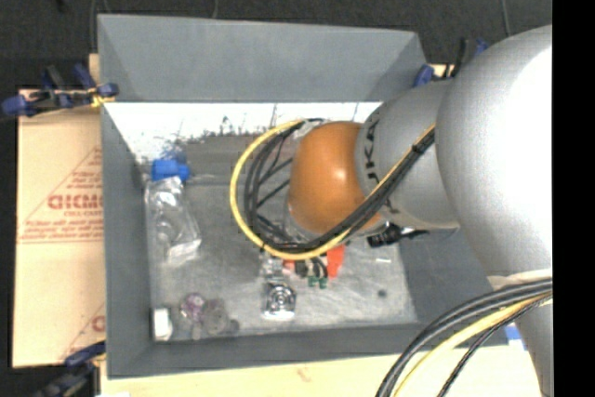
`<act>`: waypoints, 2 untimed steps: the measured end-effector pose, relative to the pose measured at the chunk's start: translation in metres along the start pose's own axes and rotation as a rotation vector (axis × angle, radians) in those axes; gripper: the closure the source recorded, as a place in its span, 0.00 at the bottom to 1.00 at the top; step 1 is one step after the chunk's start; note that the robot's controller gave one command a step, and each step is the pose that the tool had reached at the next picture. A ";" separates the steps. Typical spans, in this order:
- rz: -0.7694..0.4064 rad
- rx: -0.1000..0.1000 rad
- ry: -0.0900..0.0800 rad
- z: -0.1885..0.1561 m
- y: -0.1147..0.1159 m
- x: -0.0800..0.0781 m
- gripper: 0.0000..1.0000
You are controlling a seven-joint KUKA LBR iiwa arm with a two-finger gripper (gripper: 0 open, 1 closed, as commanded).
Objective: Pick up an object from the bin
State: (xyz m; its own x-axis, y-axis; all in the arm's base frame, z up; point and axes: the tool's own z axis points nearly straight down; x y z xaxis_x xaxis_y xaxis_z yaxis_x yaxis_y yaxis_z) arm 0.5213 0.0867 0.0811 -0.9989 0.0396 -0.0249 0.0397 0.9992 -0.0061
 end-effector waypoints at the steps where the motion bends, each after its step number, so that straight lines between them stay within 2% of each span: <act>1: 0.003 -0.005 0.020 -0.008 -0.012 0.005 1.00; 2: 0.003 -0.005 0.021 -0.007 -0.011 0.006 0.00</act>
Offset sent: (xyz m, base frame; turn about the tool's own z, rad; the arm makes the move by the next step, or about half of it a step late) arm -0.0077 -0.0094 0.0062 -0.0002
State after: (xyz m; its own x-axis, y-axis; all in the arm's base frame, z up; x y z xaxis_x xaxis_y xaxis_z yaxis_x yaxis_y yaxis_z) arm 0.5151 0.0758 0.0878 -0.9991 0.0426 -0.0044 0.0426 0.9991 -0.0007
